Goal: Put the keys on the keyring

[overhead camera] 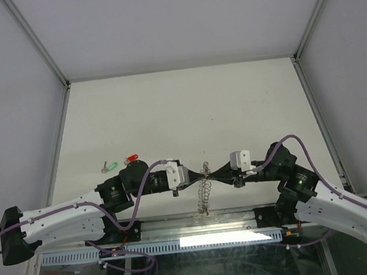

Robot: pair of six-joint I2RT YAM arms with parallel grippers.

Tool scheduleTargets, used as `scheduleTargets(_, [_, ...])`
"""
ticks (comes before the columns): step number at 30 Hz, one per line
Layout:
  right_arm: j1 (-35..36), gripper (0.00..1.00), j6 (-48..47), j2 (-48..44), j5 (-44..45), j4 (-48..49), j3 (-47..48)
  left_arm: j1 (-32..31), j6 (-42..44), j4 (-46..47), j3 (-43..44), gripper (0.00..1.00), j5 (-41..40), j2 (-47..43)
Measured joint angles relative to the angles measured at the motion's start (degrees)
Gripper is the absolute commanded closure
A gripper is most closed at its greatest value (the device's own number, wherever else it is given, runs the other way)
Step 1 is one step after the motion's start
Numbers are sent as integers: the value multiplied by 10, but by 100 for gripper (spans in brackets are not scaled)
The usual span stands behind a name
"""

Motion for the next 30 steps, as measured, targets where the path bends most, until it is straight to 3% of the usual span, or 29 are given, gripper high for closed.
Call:
scheduleTargets(12, [2, 82, -25, 5, 2, -40, 23, 0, 32, -105, 63, 100, -7, 21])
scheduleTargets(18, [3, 80, -35, 13, 7, -52, 32, 0, 50, -161, 97, 100, -8, 50])
scheduleTargets(26, [3, 86, -49, 43, 15, -69, 39, 0, 68, -219, 132, 100, -7, 75])
scheduleTargets(30, [3, 98, -55, 64, 15, -83, 46, 0, 72, -236, 132, 100, -8, 79])
